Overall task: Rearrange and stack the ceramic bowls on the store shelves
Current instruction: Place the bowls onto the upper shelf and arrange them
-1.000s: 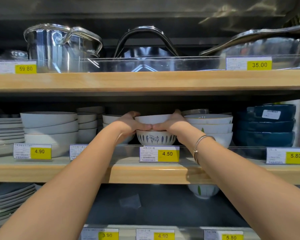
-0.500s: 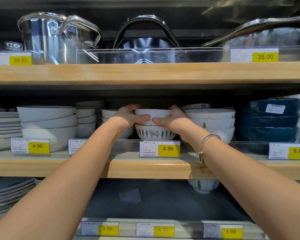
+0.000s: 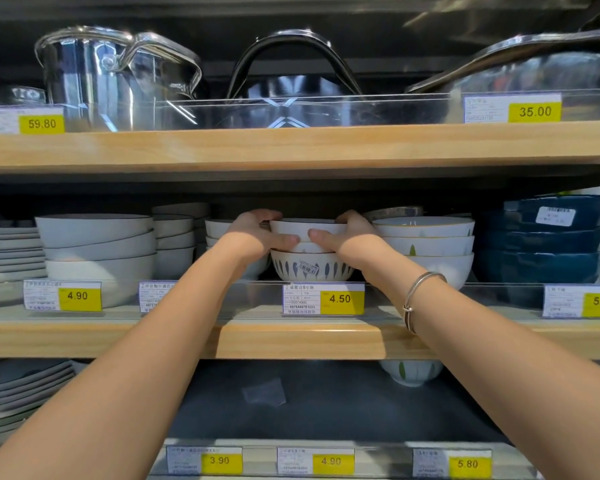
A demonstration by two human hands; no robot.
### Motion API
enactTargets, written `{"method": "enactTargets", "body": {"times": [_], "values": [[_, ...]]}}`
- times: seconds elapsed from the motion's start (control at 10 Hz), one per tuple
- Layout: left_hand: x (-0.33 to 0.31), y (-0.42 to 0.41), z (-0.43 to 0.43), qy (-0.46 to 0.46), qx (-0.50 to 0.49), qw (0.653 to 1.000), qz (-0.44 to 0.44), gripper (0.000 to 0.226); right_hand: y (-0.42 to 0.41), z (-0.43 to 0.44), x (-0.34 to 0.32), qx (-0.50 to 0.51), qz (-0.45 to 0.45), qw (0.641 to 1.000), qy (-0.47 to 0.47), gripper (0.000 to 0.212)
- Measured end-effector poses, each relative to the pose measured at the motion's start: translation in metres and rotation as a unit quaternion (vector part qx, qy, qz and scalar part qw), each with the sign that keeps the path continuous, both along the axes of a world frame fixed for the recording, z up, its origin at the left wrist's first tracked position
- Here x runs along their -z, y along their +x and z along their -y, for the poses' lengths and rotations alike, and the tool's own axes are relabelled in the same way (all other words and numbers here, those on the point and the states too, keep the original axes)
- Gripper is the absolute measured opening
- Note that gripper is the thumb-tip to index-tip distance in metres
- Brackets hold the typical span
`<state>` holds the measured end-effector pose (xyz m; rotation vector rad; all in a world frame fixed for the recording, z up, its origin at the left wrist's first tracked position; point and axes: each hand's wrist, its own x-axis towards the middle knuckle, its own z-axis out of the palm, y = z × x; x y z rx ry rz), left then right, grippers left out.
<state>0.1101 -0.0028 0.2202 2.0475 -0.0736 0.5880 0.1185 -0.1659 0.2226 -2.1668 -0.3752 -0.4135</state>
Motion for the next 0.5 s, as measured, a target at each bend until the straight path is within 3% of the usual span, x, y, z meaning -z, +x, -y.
{"method": "enactTargets", "body": {"times": [0.2, 0.3, 0.4, 0.5], "values": [[-0.005, -0.010, 0.005, 0.037, 0.004, 0.999, -0.012, 0.076, -0.003, -0.005, -0.002, 0.004, -0.013, 0.999, -0.030, 0.074], [-0.007, -0.030, 0.011, 0.047, -0.038, 0.996, 0.058, 0.072, -0.017, 0.002, 0.000, -0.015, 0.032, 0.999, -0.022, 0.070], [0.000, -0.056, 0.012, 0.015, -0.021, 0.984, 0.176, 0.056, -0.040, 0.014, 0.005, -0.069, 0.157, 0.985, 0.009, 0.049], [0.014, -0.077, 0.014, 0.025, 0.046, 0.970, 0.236, 0.039, -0.060, 0.017, 0.010, -0.117, 0.230, 0.965, 0.045, 0.025]]}}
